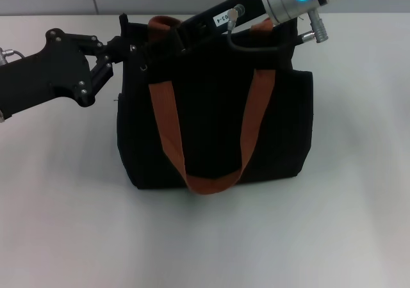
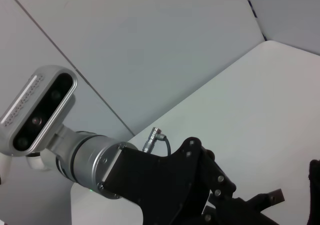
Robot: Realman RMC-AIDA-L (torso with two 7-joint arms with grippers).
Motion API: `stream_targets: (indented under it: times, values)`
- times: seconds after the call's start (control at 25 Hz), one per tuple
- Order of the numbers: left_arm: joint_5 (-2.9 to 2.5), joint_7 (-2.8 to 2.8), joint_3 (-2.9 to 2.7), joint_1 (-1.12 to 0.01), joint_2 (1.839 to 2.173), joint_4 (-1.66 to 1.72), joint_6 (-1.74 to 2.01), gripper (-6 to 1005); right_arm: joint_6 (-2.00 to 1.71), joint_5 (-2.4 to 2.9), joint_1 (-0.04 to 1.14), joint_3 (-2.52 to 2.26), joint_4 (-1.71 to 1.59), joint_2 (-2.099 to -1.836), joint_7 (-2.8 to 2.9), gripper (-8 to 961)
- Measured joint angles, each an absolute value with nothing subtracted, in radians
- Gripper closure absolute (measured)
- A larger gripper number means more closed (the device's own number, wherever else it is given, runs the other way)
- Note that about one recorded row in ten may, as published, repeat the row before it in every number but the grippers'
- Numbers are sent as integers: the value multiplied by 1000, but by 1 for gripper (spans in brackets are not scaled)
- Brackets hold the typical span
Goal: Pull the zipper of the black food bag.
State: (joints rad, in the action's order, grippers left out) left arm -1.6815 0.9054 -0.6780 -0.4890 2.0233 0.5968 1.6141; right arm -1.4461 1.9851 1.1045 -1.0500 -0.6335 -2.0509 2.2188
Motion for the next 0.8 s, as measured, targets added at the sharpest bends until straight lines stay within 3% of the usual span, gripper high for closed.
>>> stream_targets:
  times: [0.8]
  values:
    - [-1679, 906, -678, -495, 2024, 598, 1616, 968, -1441, 1985, 1105, -1056, -633, -2062, 2221, 690]
